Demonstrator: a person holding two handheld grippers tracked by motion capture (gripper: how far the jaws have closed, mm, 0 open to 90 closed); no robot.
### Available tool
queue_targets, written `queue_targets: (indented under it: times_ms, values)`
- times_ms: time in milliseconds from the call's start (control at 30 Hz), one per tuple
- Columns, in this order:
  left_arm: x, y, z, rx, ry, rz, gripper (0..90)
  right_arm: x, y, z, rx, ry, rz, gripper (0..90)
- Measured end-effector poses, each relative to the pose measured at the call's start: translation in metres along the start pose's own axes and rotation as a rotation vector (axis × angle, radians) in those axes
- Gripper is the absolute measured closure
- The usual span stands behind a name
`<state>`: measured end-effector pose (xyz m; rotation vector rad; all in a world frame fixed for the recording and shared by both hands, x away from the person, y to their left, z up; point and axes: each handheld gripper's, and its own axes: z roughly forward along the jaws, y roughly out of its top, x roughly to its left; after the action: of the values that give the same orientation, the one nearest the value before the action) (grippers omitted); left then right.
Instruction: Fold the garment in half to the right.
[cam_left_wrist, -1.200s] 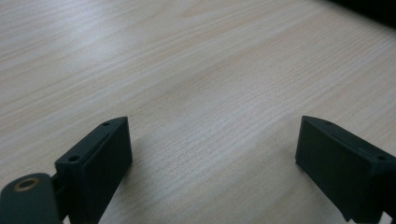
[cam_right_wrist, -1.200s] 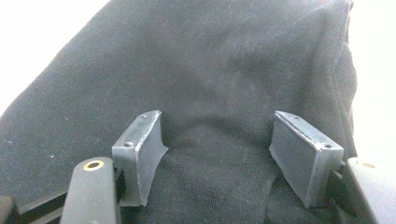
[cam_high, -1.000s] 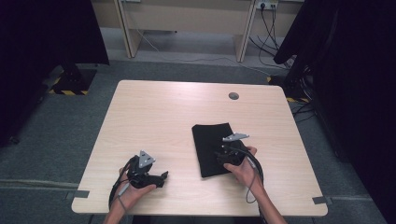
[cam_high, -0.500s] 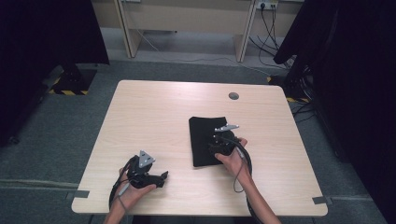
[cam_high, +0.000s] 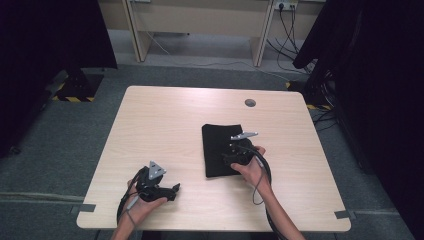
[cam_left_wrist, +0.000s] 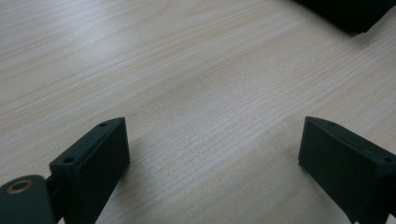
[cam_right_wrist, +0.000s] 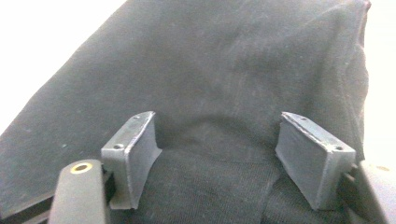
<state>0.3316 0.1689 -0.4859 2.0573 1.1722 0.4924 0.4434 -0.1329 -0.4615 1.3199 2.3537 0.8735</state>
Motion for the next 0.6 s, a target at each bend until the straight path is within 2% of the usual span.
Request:
queue_targets:
  times_ms: [267,433,600]
  values:
    - [0.000,0.000,0.001,0.008,-0.001,0.002,4.9,-0.007,-0.006,-0.011,-0.050,0.094,-0.048,26.5]
    - [0.001,0.001,0.002,0.022,0.013,-0.010,0.0,-0.012,-0.011,-0.021,-0.077,0.113,-0.073,26.5]
    - [0.001,0.001,0.002,0.022,0.013,-0.010,0.0,-0.019,-0.019,-0.030,-0.096,0.134,-0.089,26.5]
